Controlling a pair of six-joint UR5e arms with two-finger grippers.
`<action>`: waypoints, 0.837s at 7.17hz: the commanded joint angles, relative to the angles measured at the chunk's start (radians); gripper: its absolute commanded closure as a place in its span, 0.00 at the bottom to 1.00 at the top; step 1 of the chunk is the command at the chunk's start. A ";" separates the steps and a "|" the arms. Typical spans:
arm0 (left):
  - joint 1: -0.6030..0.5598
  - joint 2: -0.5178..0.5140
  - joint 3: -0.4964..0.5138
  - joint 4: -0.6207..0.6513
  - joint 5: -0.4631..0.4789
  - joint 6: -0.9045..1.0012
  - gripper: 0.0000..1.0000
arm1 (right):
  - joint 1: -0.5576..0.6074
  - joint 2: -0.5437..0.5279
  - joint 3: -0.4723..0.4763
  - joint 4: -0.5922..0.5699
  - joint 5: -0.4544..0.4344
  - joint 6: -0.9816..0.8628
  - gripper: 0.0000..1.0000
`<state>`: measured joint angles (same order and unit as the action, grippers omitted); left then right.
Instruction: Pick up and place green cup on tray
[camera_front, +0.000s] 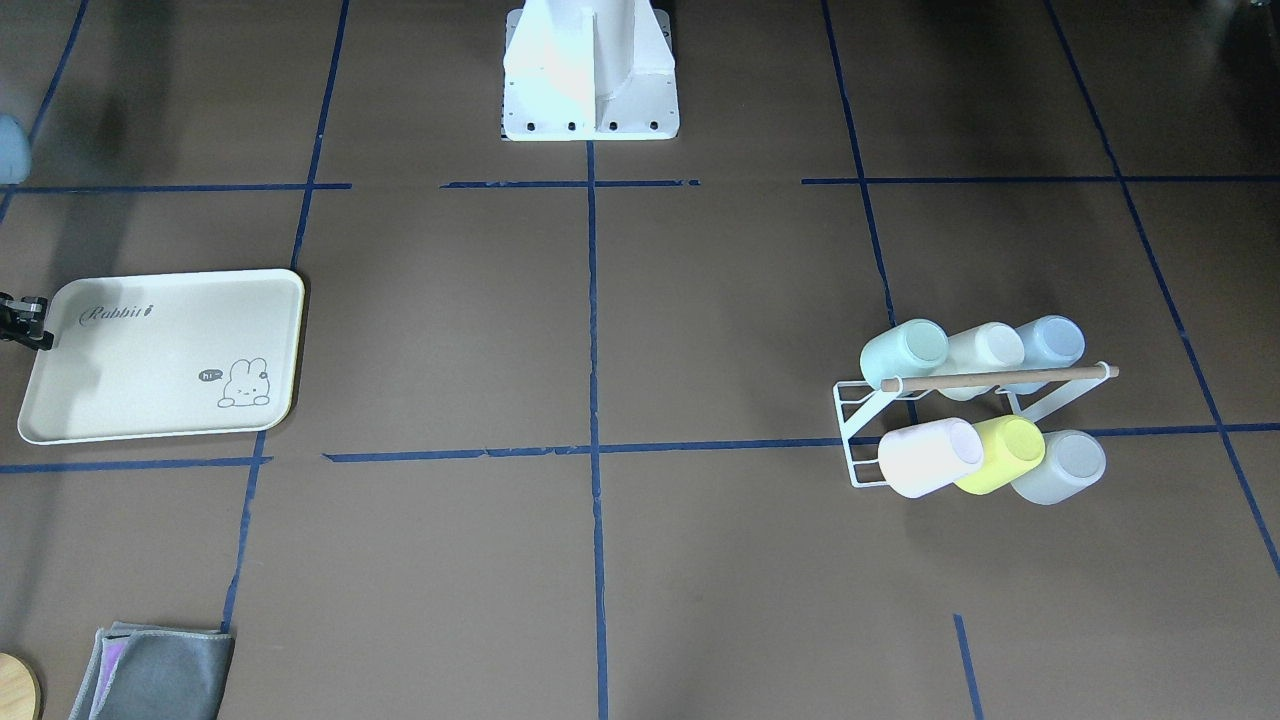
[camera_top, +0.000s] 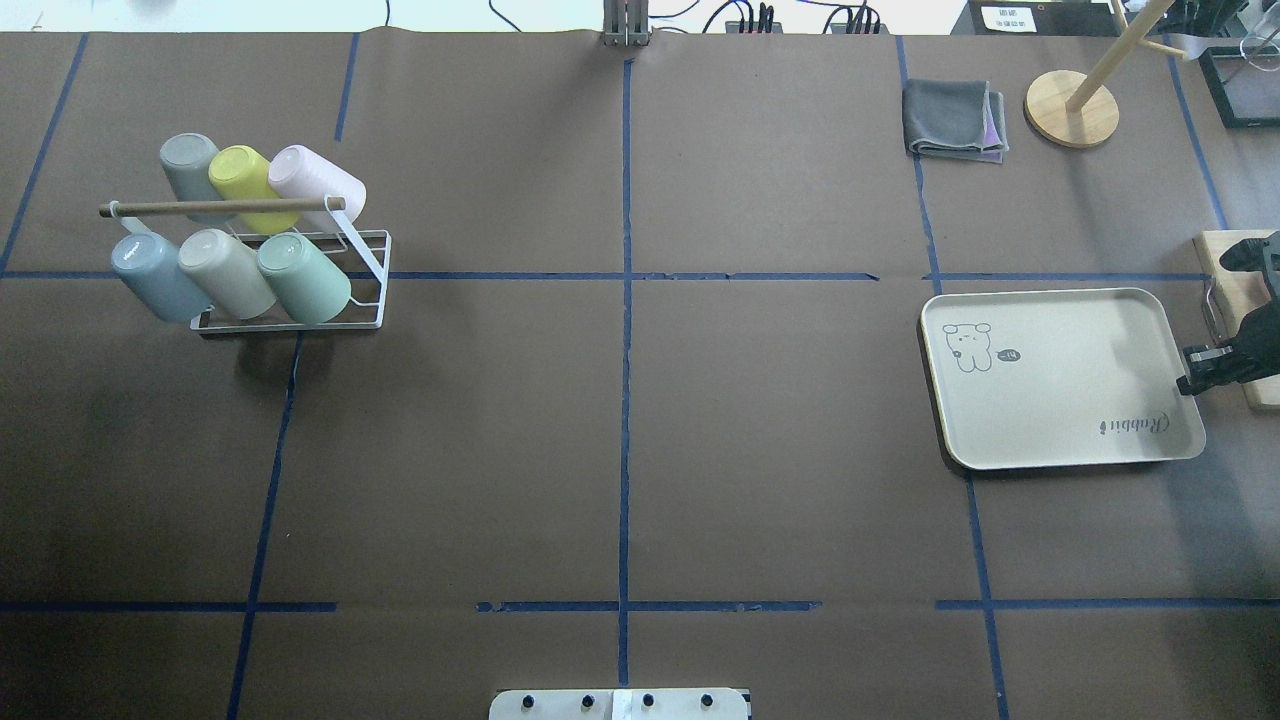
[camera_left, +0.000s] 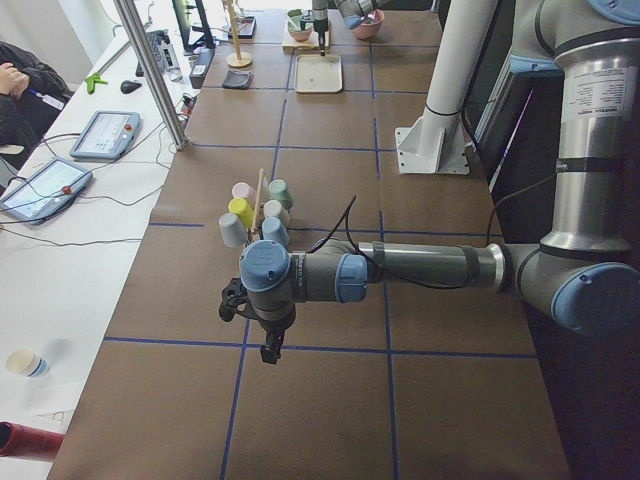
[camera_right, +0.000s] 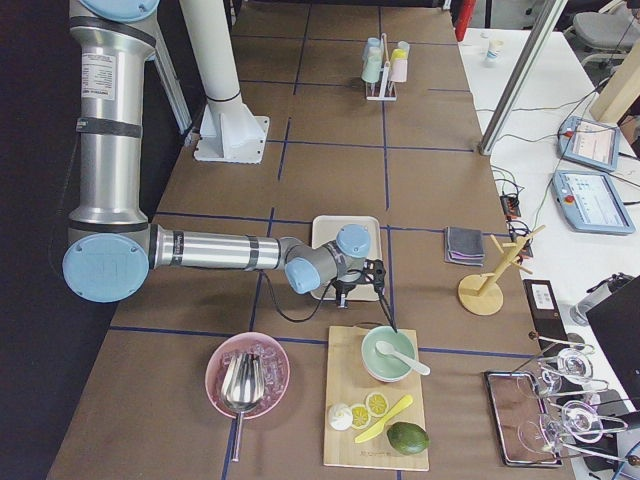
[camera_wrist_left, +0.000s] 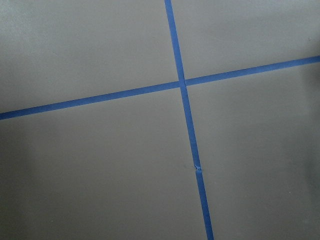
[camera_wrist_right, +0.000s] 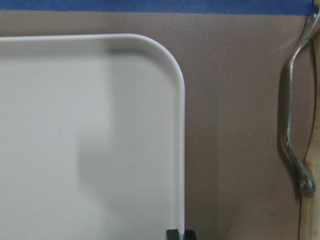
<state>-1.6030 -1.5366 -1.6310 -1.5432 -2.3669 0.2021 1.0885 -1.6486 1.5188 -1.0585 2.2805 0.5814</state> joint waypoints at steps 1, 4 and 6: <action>0.000 0.000 -0.001 0.000 0.000 -0.001 0.00 | 0.002 -0.002 0.023 0.005 0.004 0.000 1.00; 0.000 0.000 -0.004 0.000 0.000 -0.001 0.00 | 0.014 -0.002 0.153 0.005 0.088 0.043 1.00; 0.000 0.000 -0.001 0.000 0.000 -0.001 0.00 | 0.013 0.057 0.185 0.009 0.115 0.115 1.00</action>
<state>-1.6030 -1.5371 -1.6342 -1.5432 -2.3669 0.2003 1.1015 -1.6289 1.6852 -1.0507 2.3731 0.6562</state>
